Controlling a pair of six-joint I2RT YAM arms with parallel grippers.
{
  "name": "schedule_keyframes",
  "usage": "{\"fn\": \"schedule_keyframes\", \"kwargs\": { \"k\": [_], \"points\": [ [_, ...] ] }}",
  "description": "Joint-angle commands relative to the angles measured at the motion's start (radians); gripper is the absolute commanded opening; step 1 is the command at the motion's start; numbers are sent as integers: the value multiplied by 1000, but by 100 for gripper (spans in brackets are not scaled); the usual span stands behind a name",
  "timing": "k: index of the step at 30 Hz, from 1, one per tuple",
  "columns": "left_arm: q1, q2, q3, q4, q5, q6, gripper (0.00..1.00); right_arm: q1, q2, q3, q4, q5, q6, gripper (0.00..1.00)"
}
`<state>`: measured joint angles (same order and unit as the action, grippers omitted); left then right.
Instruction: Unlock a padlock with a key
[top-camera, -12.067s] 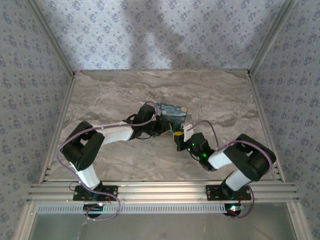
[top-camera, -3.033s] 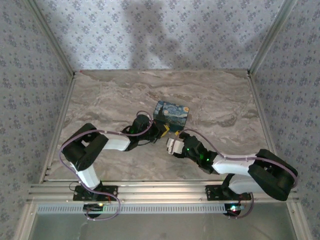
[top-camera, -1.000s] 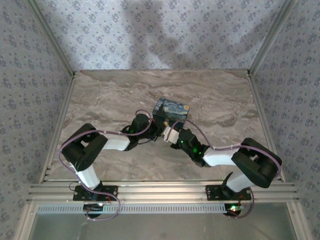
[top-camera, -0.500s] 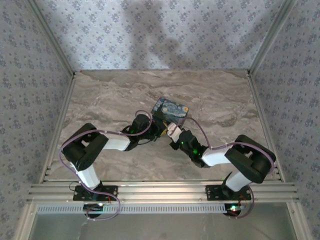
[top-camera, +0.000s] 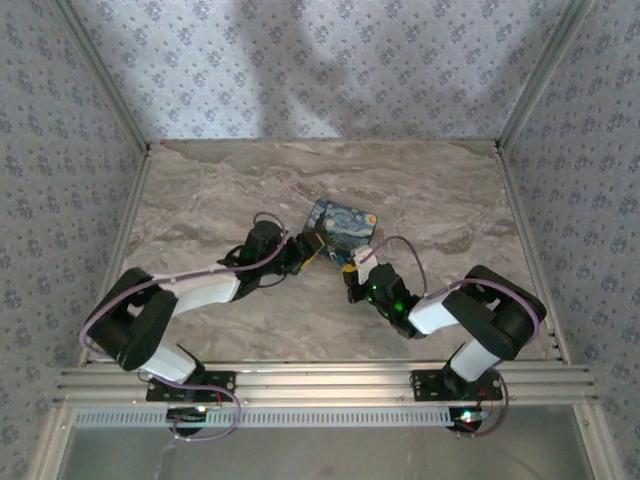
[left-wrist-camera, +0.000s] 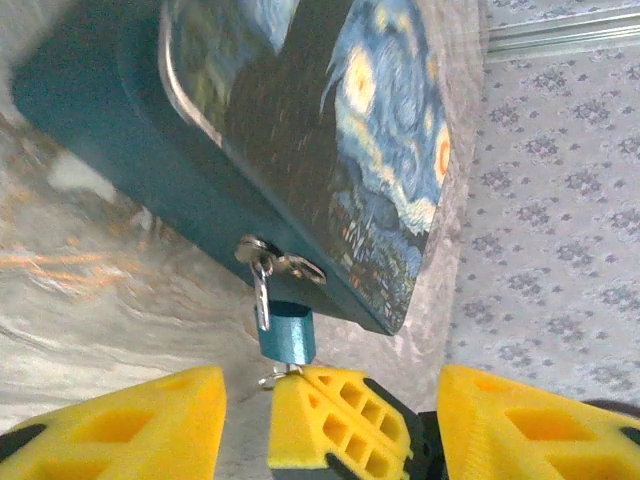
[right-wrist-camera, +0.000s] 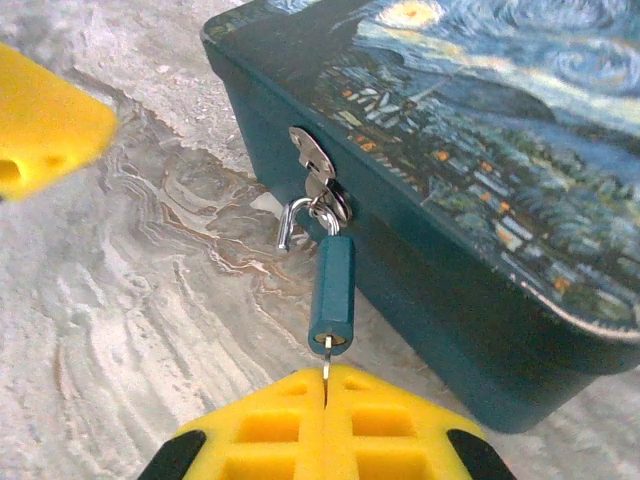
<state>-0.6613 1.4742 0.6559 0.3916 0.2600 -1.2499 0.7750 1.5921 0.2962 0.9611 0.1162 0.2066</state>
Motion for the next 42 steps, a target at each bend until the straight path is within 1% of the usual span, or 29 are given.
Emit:
{"fn": "schedule_keyframes", "kwargs": {
  "k": [1, 3, 6, 7, 10, 15, 18, 22, 27, 30, 32, 34, 39, 42],
  "points": [
    [50, -75, 23, -219, -37, 147, 62, -25, 32, -20, 60, -92, 171, 0],
    [90, -98, 57, -302, -39, 218, 66, -44, 48, -22, 73, -135, 234, 0],
    [143, -96, 119, -380, -14, 319, 74, -69, 72, -19, 87, -195, 316, 0],
    [155, -87, 139, -397, -8, 343, 75, -77, 78, -16, 92, -209, 333, 0],
    [192, -36, 206, -435, 26, 418, 76, -93, 96, -9, 95, -235, 374, 5],
    [235, 95, 323, -454, 104, 508, 77, -110, 106, 1, 71, -250, 378, 8],
    [236, 183, 404, -491, 133, 571, 77, -118, 103, 7, 56, -259, 376, 13],
    [225, 275, 497, -514, 194, 606, 77, -129, 76, 3, 15, -258, 360, 25],
    [194, 342, 581, -588, 171, 669, 77, -153, -7, 0, -75, -259, 323, 36],
    [186, 374, 601, -606, 161, 680, 77, -166, -62, 15, -125, -301, 306, 43],
    [183, 392, 605, -612, 159, 679, 75, -171, -85, 34, -150, -331, 306, 46],
    [182, 404, 602, -616, 152, 678, 72, -177, -92, 46, -152, -352, 311, 48],
    [173, 395, 564, -653, 104, 668, 65, -218, -78, 86, -145, -410, 317, 48],
    [160, 360, 505, -644, 73, 653, 64, -252, -71, 114, -152, -444, 308, 48]
  ]
}}
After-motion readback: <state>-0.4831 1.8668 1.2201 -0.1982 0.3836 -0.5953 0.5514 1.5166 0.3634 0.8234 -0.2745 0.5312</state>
